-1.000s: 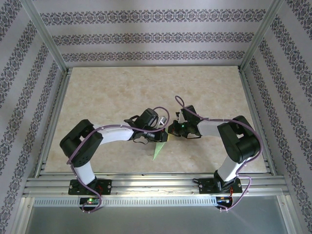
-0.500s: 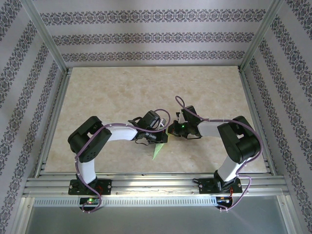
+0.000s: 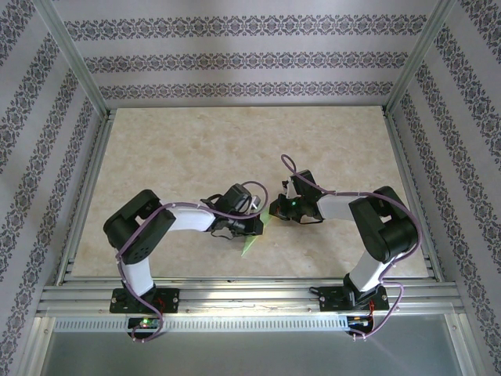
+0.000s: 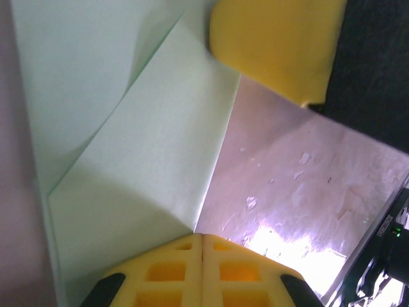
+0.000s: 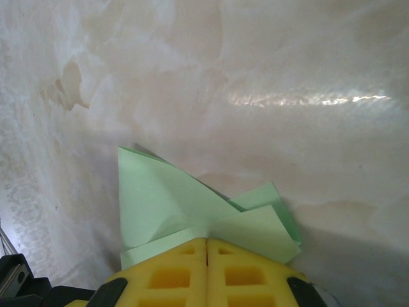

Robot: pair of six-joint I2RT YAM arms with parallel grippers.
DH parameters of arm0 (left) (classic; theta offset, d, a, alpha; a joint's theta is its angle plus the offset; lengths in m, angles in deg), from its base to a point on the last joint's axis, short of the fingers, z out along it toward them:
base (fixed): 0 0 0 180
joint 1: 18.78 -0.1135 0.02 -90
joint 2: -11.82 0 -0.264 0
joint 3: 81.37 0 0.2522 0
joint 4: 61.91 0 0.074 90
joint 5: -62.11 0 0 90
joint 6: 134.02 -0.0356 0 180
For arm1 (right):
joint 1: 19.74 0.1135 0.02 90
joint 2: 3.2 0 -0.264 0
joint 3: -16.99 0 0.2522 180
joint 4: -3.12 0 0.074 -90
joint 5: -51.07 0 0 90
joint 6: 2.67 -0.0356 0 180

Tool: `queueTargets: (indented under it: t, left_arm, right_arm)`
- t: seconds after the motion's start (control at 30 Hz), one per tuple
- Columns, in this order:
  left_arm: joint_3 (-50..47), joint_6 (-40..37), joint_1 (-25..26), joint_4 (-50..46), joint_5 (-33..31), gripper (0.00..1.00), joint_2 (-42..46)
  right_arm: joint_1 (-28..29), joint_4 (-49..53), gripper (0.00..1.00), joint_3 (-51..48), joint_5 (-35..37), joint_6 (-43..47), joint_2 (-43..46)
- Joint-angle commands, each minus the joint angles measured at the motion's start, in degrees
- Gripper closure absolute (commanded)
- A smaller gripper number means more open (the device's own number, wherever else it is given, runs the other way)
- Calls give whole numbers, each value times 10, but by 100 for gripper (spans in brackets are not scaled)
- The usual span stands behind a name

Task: Fold a paper plane with a square sheet of paper (pick it up from the middle)
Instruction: Fold the wing for the fifth time at the center of the table.

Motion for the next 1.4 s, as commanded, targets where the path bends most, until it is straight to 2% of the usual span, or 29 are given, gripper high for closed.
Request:
queueTargets:
  t: [0.0, 0.2, 0.4, 0.57, 0.7, 0.87, 1.23, 1.37]
  left_arm:
    - [-36, -25, 6, -67, 6, 96, 26]
    - [-55, -48, 7, -100, -1, 95, 76]
    - [-33, -50, 7, -85, 16, 92, 113]
    - [-13, -41, 9, -61, 58, 91, 89]
    - [-17, -40, 16, -58, 65, 91, 59]
    - [-49, -59, 23, -80, 23, 92, 39]
    - [-126, -9, 23, -37, 34, 92, 110]
    - [-132, -12, 23, -52, 14, 92, 168]
  right_arm:
    - [-3, 39, 100, -18, 49, 1, -18]
    - [-3, 38, 100, -20, 49, 0, -16]
    - [-3, 39, 100, -19, 49, 0, -16]
    - [-3, 44, 100, -18, 48, 4, -16]
    - [-3, 44, 100, -19, 49, 4, -17]
    - [-3, 45, 100, -17, 48, 5, -18]
    - [-8, 47, 100, -18, 44, 9, -21]
    - [-8, 41, 100, -19, 36, 9, -17]
